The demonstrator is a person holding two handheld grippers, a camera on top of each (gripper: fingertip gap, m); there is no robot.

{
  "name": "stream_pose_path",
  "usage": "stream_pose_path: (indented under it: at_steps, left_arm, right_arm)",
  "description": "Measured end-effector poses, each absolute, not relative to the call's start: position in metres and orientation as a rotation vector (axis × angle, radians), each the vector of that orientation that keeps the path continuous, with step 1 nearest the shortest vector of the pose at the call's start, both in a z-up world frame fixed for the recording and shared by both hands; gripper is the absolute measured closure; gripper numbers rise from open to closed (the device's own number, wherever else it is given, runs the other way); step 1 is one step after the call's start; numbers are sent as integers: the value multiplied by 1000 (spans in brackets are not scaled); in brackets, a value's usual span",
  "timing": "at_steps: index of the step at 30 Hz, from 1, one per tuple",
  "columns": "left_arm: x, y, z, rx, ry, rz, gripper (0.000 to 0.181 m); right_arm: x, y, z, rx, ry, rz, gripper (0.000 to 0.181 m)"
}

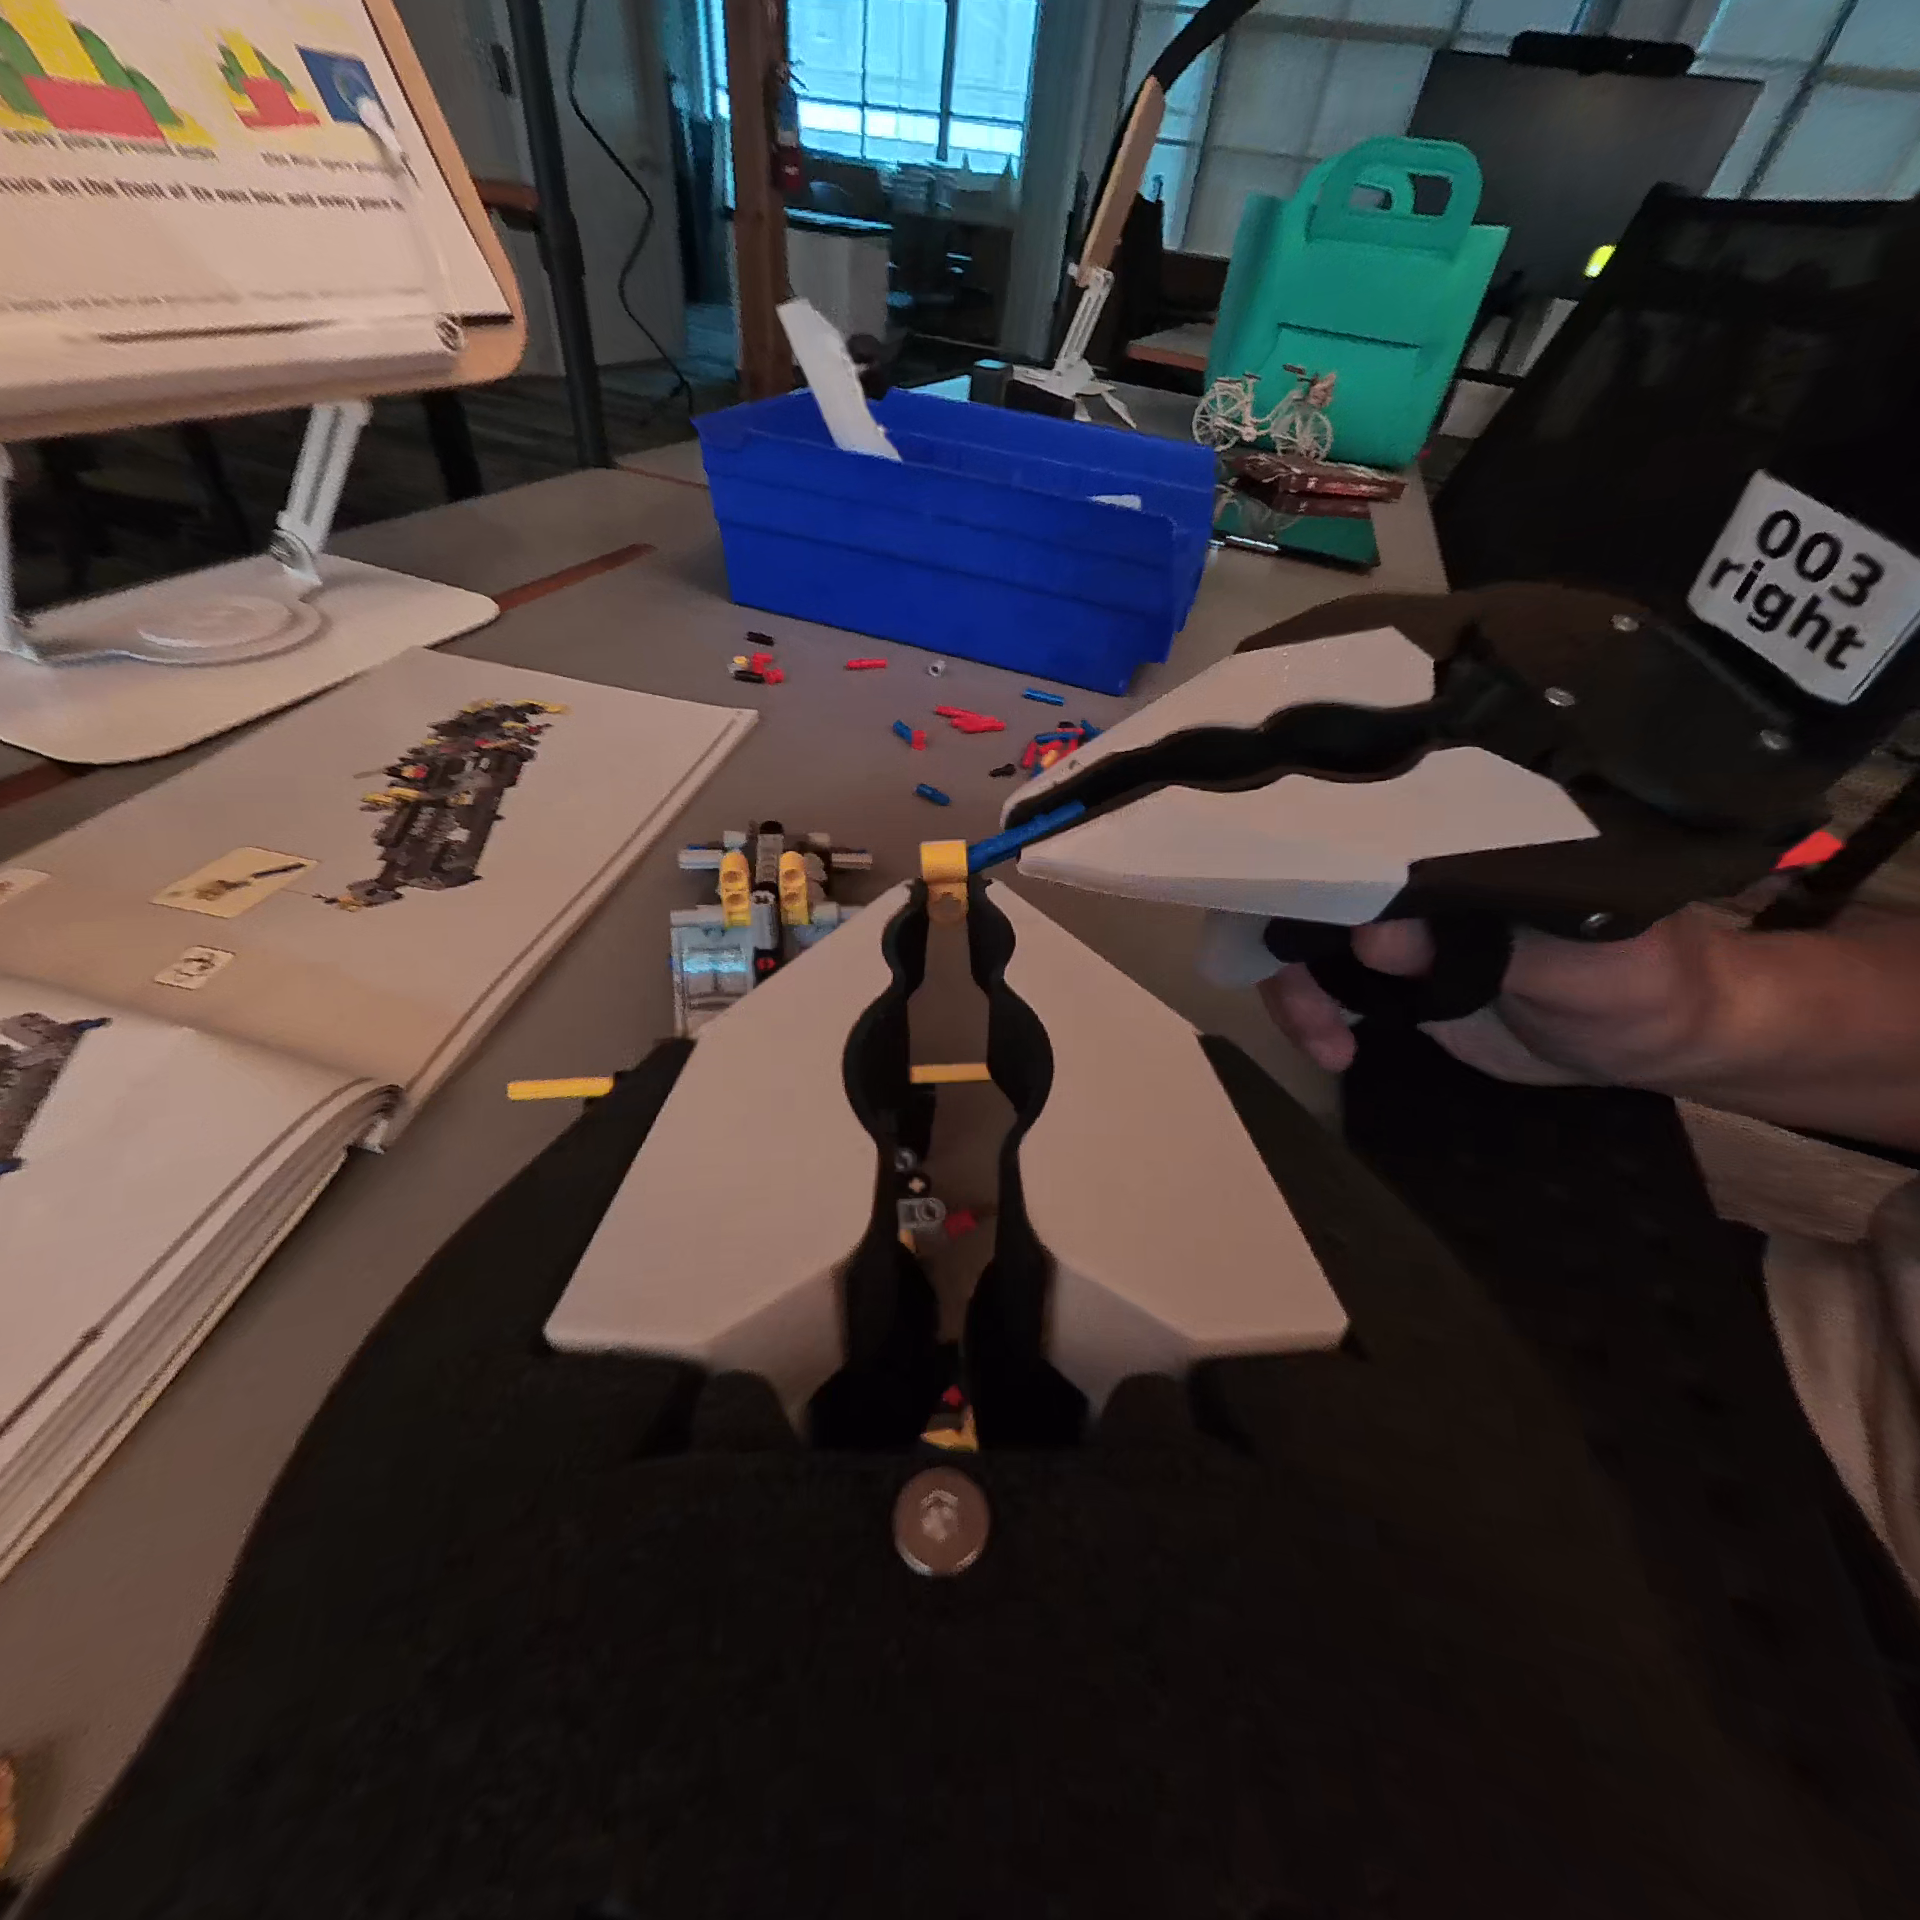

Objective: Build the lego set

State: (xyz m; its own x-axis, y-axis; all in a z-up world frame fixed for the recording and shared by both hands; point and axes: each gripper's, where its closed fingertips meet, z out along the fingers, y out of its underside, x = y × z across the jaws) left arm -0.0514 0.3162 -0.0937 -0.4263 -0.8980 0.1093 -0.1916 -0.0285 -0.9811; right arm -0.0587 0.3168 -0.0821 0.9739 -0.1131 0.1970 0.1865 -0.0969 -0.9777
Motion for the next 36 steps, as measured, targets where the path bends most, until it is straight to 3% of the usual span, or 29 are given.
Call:
stream_pose_path:
  at_steps: [12,27,36]
  left_arm:
    - [-47,324,-84,-1134,1515,-1474,173]
    - [-50,328,-83,-964,1551,-1212,174]
    - [-53,324,-81,-861,1571,-1110,174]
  right_arm:
    - [-55,323,-75,-1520,202,3,177]
    - [-59,326,-77,-1558,59,-172,177]
    - [-61,322,-75,-1503,136,98,178]
